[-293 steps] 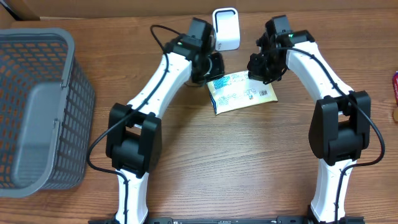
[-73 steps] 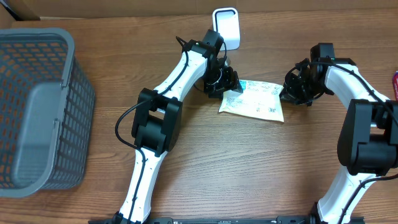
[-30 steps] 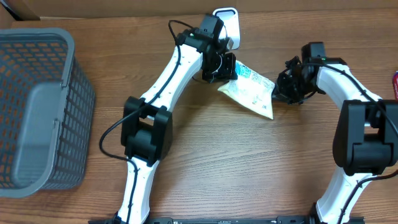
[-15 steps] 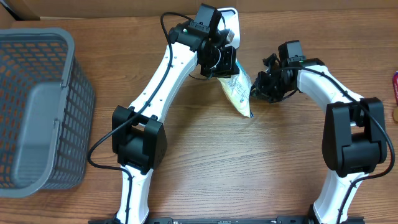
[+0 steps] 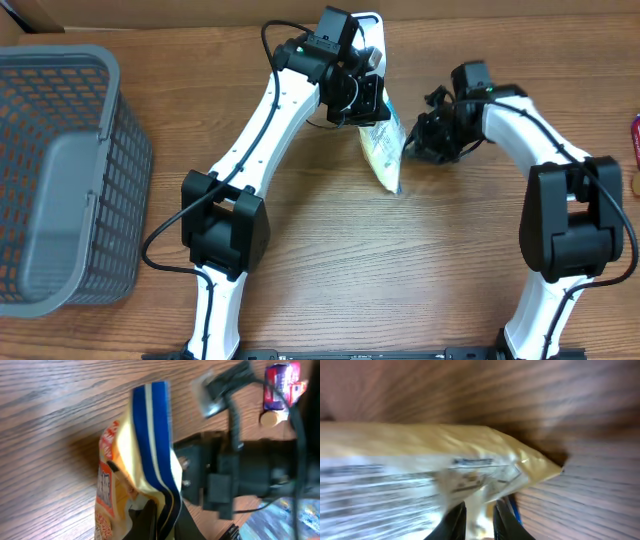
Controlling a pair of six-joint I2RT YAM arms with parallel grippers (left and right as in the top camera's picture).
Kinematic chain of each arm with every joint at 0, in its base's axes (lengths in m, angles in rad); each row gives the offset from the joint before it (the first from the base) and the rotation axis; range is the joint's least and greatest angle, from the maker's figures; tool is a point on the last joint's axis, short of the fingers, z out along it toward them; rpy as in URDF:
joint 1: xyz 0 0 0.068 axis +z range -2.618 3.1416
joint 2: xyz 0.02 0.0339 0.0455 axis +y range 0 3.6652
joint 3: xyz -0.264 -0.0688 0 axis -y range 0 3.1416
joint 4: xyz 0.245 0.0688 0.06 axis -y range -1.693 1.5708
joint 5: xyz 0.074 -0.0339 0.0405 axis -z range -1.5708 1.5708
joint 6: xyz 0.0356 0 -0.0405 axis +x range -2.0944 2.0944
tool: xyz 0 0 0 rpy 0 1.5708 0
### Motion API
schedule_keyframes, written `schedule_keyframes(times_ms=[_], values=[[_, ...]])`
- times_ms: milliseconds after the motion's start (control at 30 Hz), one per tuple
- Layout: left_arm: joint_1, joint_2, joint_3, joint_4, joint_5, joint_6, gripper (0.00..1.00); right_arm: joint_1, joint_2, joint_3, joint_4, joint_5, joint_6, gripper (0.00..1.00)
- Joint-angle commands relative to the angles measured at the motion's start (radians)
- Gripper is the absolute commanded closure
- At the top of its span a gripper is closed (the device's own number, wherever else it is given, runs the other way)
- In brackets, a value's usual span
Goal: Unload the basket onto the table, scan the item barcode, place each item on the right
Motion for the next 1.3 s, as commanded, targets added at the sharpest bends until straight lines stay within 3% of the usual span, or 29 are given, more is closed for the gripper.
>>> schedule_keyframes(times_ms=[0,167,300,400,500,800,1000,1267], values=[[-0.035,-0.028,0.014,0.024,0.038,0.026,0.96,-0.038,-0.001,0.093,-0.03,0.006,-0.043,0.8],[-0.071,-0.028,0.014,0.017,-0.073,-0.019,0.96,-0.089,-0.001,0.128,-0.091,0.015,-0.073,0.81],[-0.092,-0.028,0.014,0.026,-0.076,-0.019,0.96,-0.147,-0.001,0.136,-0.12,0.014,-0.083,0.81],[-0.105,-0.029,0.014,0.043,-0.092,-0.02,0.96,-0.177,0.001,0.134,-0.133,0.014,-0.108,0.91],[-0.104,-0.029,0.014,0.067,-0.089,-0.048,0.96,-0.18,0.001,0.133,-0.168,0.014,-0.129,0.92],[-0.097,-0.053,0.053,0.064,-0.095,-0.038,0.96,-0.093,0.019,0.106,-0.161,0.014,-0.149,0.94],[-0.048,-0.13,0.086,0.021,-0.195,-0.037,0.96,-0.002,0.022,0.106,-0.1,0.013,-0.064,0.95],[-0.005,-0.177,0.087,-0.064,-0.197,-0.002,0.96,0.142,0.022,0.106,0.076,-0.059,0.085,0.95]])
